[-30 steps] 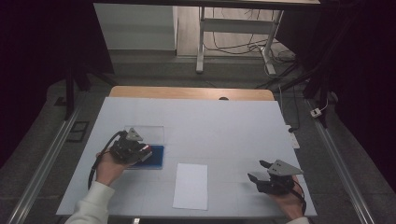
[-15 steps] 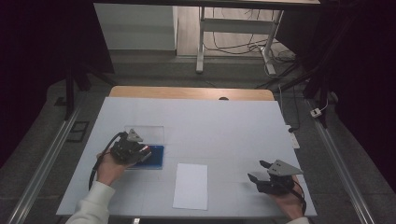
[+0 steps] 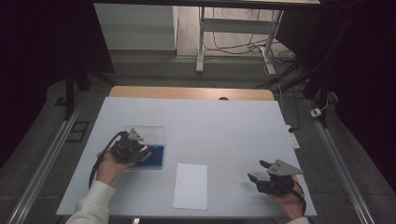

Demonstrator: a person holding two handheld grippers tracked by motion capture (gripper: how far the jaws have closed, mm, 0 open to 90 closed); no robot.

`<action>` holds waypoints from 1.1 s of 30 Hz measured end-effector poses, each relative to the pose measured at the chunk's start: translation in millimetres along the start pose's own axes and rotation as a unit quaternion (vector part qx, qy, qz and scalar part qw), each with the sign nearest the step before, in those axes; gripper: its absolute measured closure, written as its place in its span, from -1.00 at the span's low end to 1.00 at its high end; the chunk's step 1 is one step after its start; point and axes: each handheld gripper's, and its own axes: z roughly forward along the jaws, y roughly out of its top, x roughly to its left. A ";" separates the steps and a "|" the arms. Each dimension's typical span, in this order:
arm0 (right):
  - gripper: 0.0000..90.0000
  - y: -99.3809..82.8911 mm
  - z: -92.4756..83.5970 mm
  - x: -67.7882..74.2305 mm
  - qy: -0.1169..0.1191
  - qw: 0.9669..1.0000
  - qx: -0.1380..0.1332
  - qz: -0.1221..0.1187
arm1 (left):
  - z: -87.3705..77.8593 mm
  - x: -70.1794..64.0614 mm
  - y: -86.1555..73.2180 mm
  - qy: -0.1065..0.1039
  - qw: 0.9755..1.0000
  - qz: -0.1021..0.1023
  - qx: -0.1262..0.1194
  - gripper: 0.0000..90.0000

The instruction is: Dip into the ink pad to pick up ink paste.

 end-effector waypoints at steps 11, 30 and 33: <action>-0.34 0.9 0.9 1.4 0.001 1.000 -0.001 -0.001 | 4.0 -1.3 4.3 0.004 1.000 0.003 0.023 0.59; -0.34 1.8 3.4 3.5 0.004 1.000 0.002 -0.005 | 5.2 1.2 0.7 -0.005 1.000 0.005 0.011 0.59; -0.34 2.1 3.3 3.4 0.003 1.000 0.002 -0.004 | 5.1 0.7 0.8 -0.004 1.000 0.006 0.012 0.59</action>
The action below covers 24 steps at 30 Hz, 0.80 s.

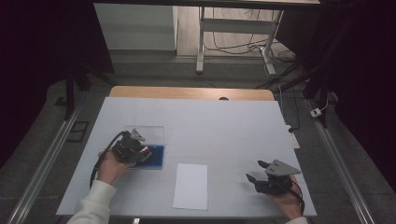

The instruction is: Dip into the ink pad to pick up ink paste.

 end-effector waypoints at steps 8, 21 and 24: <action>-0.34 -0.5 -2.1 -1.4 -0.003 1.000 -0.001 0.001 | -3.6 2.6 -1.1 -0.008 1.000 -0.004 -0.011 0.59; -0.34 -1.4 -4.7 -2.7 -0.007 1.000 -0.001 0.003 | -41.2 4.0 2.1 -0.025 0.997 -0.005 -0.067 0.58; -0.34 -1.3 -4.5 -2.3 -0.009 1.000 0.000 0.001 | -52.8 0.7 4.3 -0.016 0.997 0.002 -0.074 0.58</action>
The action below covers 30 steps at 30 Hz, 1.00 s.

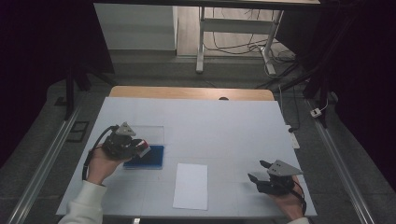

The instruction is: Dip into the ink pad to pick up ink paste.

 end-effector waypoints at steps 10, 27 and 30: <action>-0.33 0.1 0.1 0.2 0.000 1.000 0.000 -0.001 | 1.4 -0.8 -0.6 0.017 1.000 0.005 0.016 0.58; -0.33 -0.8 0.6 -0.1 0.002 1.000 0.002 0.000 | 24.9 9.4 -11.7 0.018 0.999 -0.010 0.037 0.58; -0.33 -0.9 0.8 0.1 0.000 1.000 0.004 0.000 | 28.8 10.9 -13.5 0.021 0.999 -0.012 0.039 0.58</action>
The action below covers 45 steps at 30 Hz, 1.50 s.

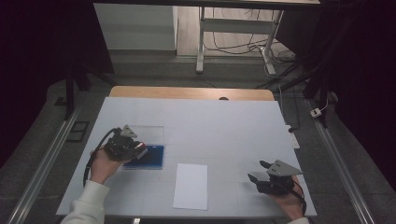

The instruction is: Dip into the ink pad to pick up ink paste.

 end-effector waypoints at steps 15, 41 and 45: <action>-0.33 -0.2 -0.1 -0.4 0.000 1.000 0.001 -0.002 | 10.3 -0.3 -2.1 0.000 1.000 0.003 0.011 0.58; -0.33 0.4 0.1 0.2 0.002 1.000 -0.001 -0.001 | 14.8 -2.1 -0.1 0.004 1.000 -0.003 0.030 0.58; -0.33 0.3 1.0 0.4 0.003 1.000 -0.002 -0.002 | 16.7 -4.5 2.4 0.010 0.999 0.001 0.041 0.58</action>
